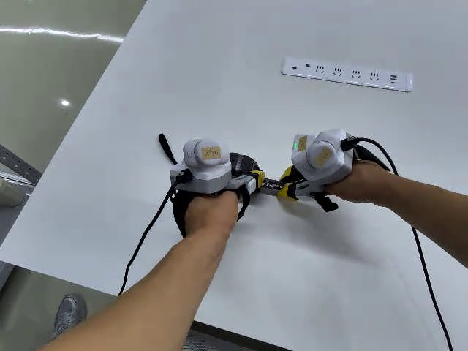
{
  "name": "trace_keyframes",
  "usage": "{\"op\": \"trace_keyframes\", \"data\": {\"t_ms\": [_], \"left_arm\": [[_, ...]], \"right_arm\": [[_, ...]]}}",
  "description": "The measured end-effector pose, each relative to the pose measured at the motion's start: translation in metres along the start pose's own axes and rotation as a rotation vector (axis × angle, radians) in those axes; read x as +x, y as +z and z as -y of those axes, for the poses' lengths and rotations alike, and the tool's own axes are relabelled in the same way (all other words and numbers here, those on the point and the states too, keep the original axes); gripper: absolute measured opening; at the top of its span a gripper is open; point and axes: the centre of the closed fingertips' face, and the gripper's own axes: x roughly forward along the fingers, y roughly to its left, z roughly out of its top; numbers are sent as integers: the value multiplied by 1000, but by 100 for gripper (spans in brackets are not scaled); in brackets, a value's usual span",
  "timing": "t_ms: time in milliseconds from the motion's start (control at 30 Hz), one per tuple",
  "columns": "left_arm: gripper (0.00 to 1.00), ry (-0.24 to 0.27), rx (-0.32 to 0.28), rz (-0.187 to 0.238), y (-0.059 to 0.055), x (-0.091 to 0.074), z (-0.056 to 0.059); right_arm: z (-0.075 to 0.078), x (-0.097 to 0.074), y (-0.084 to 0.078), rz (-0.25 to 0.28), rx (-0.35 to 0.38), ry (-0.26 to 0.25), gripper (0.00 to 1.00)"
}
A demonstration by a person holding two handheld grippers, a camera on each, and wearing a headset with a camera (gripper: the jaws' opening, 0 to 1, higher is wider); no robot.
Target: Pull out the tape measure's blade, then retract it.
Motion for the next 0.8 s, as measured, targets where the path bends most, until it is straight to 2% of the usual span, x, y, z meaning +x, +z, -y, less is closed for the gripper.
{"op": "trace_keyframes", "data": {"t_ms": [800], "left_arm": [[56,-4,-5,-2,1,-2,0]], "right_arm": [[-3,8,20,19,39,-6,11]]}}
